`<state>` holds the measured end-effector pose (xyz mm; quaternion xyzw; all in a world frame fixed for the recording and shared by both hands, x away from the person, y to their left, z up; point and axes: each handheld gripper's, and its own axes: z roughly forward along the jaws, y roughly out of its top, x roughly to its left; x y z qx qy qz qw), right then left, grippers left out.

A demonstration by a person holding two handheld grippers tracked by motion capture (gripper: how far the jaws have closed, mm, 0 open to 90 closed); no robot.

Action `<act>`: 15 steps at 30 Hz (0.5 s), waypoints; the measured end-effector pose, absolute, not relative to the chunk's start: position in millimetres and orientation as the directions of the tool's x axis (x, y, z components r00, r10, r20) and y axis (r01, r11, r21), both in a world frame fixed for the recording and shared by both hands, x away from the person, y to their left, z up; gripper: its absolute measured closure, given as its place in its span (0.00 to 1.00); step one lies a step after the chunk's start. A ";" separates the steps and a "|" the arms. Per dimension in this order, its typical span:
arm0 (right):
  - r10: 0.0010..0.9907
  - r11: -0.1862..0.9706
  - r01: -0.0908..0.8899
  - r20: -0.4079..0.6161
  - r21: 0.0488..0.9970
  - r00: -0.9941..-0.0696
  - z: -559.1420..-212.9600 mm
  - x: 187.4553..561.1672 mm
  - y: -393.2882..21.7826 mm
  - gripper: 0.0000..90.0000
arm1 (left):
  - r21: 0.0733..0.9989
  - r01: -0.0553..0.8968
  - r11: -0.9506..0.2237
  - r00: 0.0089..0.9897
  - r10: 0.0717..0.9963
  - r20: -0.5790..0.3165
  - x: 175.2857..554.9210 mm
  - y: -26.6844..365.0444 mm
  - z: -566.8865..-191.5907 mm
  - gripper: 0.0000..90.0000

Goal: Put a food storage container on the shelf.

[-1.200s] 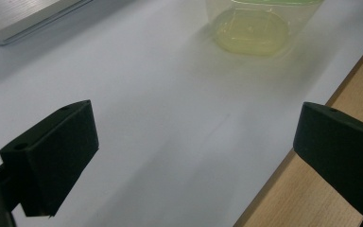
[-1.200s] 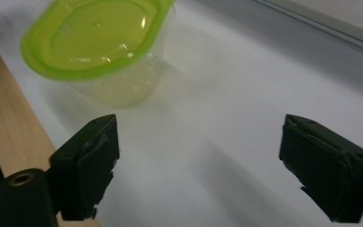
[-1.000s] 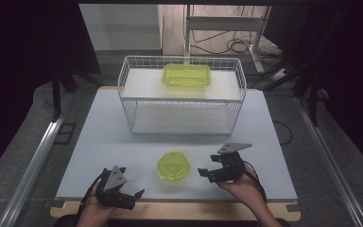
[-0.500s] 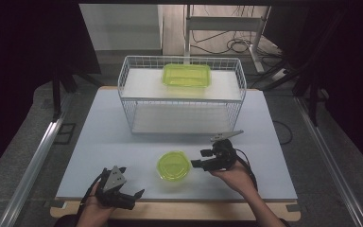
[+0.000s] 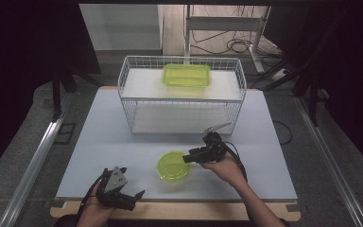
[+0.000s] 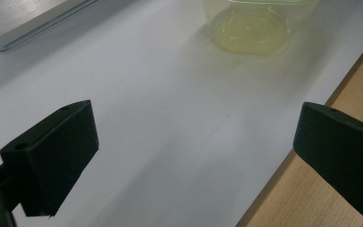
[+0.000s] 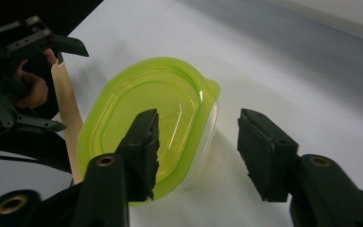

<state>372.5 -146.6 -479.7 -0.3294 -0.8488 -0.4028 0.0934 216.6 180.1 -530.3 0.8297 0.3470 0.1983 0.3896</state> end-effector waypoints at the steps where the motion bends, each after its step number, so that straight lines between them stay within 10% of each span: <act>1: 0.481 0.460 0.639 0.432 0.616 -0.763 -481.0 374.4 -145.0 0.57 | 0.783 0.421 -0.459 0.681 0.729 0.061 216.6 179.9 -530.4 0.01; 15: 0.460 0.455 0.723 0.558 0.520 -0.690 -493.9 391.5 -140.2 0.81 | 0.778 0.404 -0.481 0.692 0.717 0.083 215.1 177.6 -530.0 0.01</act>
